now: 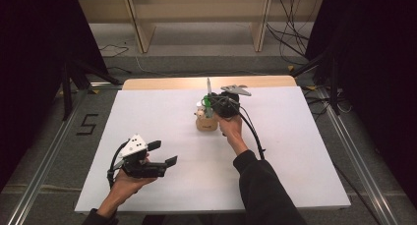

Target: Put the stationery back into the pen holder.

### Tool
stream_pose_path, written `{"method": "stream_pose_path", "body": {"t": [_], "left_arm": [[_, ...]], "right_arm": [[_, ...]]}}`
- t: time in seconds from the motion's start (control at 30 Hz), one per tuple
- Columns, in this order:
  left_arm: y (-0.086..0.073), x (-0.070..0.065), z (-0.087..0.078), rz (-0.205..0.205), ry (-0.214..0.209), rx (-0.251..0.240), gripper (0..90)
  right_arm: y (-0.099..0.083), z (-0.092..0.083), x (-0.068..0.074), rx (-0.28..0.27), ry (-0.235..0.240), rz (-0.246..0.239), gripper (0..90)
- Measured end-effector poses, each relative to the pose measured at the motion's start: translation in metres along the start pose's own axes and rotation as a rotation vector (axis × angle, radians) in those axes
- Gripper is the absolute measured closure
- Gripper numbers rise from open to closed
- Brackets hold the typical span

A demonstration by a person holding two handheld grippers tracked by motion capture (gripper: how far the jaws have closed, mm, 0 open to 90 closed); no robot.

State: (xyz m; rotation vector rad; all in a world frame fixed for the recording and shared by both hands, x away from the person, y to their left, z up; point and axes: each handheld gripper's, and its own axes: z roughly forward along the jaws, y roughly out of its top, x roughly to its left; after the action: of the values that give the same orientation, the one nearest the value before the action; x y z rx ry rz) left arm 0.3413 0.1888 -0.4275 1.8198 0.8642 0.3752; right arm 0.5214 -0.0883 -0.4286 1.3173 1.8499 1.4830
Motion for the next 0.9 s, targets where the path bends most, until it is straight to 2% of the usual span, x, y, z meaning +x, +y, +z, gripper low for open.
{"method": "stream_pose_path", "body": {"t": [0.37, 0.53, 0.9], "left_arm": [[0.0000, -0.0002, 0.0001, 0.004, 0.000, 0.002, 15.6], [0.0001, -0.0003, 0.0001, 0.006, 0.000, 0.004, 15.6], [0.0002, -0.0004, -0.0002, 0.004, 0.000, 0.002, 15.6]], "right_arm": [[-0.0062, -0.0056, -0.0018, -0.015, 0.014, 0.004, 78.9], [-0.0059, -0.0095, 0.0003, -0.018, 0.022, -0.033, 79.0], [-0.0063, -0.0065, 0.0001, -0.032, 0.014, -0.023, 79.1]]}}
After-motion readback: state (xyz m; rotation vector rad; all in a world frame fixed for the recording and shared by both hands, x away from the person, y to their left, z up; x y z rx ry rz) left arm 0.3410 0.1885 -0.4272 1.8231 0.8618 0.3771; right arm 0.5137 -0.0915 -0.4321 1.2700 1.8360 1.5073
